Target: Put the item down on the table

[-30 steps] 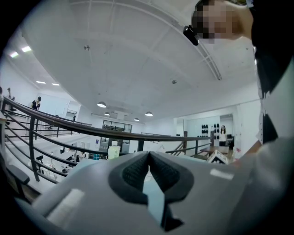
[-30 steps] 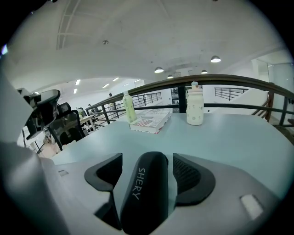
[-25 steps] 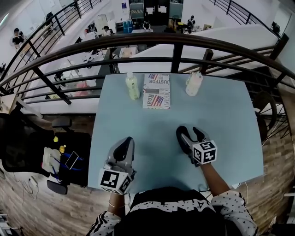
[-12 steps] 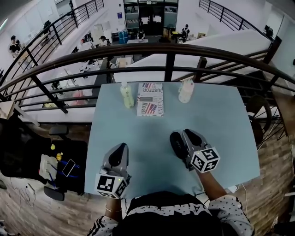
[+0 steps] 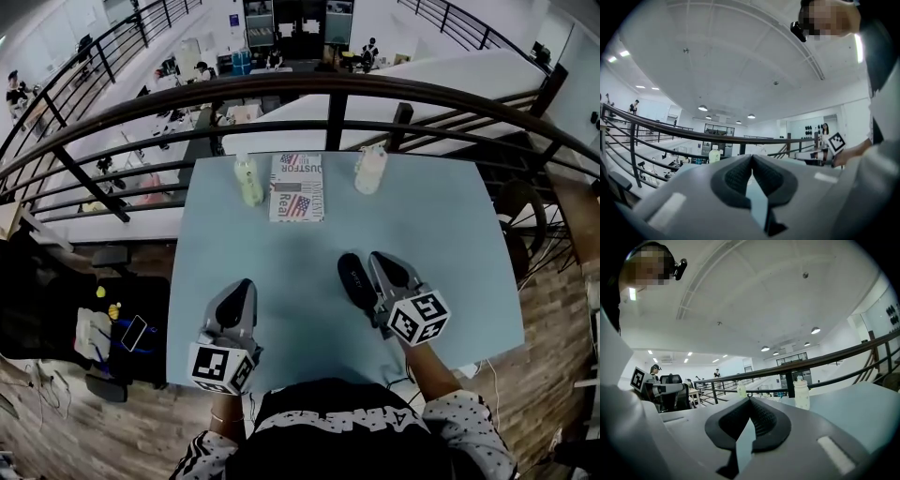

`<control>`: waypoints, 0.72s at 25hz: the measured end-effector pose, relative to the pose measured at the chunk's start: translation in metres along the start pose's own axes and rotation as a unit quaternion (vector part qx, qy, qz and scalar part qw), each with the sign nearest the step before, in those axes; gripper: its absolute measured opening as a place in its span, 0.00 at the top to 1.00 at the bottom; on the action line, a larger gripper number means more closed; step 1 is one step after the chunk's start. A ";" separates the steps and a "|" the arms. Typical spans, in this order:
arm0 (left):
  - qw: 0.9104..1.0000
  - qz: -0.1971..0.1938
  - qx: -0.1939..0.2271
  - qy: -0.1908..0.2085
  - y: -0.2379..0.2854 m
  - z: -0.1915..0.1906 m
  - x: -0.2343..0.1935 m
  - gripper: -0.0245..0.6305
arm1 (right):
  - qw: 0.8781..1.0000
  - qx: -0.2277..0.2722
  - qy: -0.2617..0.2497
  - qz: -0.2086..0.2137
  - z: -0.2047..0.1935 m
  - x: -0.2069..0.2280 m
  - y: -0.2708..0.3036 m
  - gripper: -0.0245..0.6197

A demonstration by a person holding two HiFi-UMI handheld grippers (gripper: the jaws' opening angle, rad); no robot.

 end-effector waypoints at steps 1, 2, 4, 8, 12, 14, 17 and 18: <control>1.000 -0.001 0.000 -0.001 0.001 -0.001 0.000 0.96 | 1.000 -0.001 0.001 -0.001 -0.001 0.000 -0.001 0.97; 1.000 -0.003 0.000 -0.002 0.001 -0.002 0.001 0.96 | 1.000 -0.002 0.003 -0.002 -0.001 0.001 -0.003 0.97; 1.000 -0.007 -0.001 -0.002 0.003 -0.003 0.003 0.96 | 1.000 -0.002 0.006 -0.004 -0.001 0.003 -0.005 0.97; 1.000 -0.011 -0.003 -0.001 0.004 -0.005 0.004 0.96 | 1.000 -0.001 0.008 -0.009 -0.001 0.005 -0.008 0.97; 1.000 -0.012 -0.002 -0.004 0.004 -0.002 0.005 0.96 | 1.000 -0.002 0.007 -0.011 0.001 0.006 -0.009 0.97; 1.000 -0.011 -0.003 -0.005 0.004 -0.004 0.005 0.96 | 1.000 -0.003 0.007 -0.011 0.000 0.006 -0.009 0.97; 1.000 -0.008 -0.005 -0.005 0.002 -0.006 0.002 0.96 | 1.000 -0.004 0.005 -0.009 0.000 0.004 -0.007 0.97; 1.000 -0.008 -0.005 -0.005 0.002 -0.006 0.002 0.96 | 1.000 -0.005 0.005 -0.009 0.000 0.004 -0.006 0.97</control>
Point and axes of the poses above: the fingertips, and each gripper's own axes: y forward along the fingers, x to its right, z out of its top, the point moved 2 cm from there along -y, backward along the fingers, and after that the axes turned 9 degrees about -z, right-handed, at the moved point
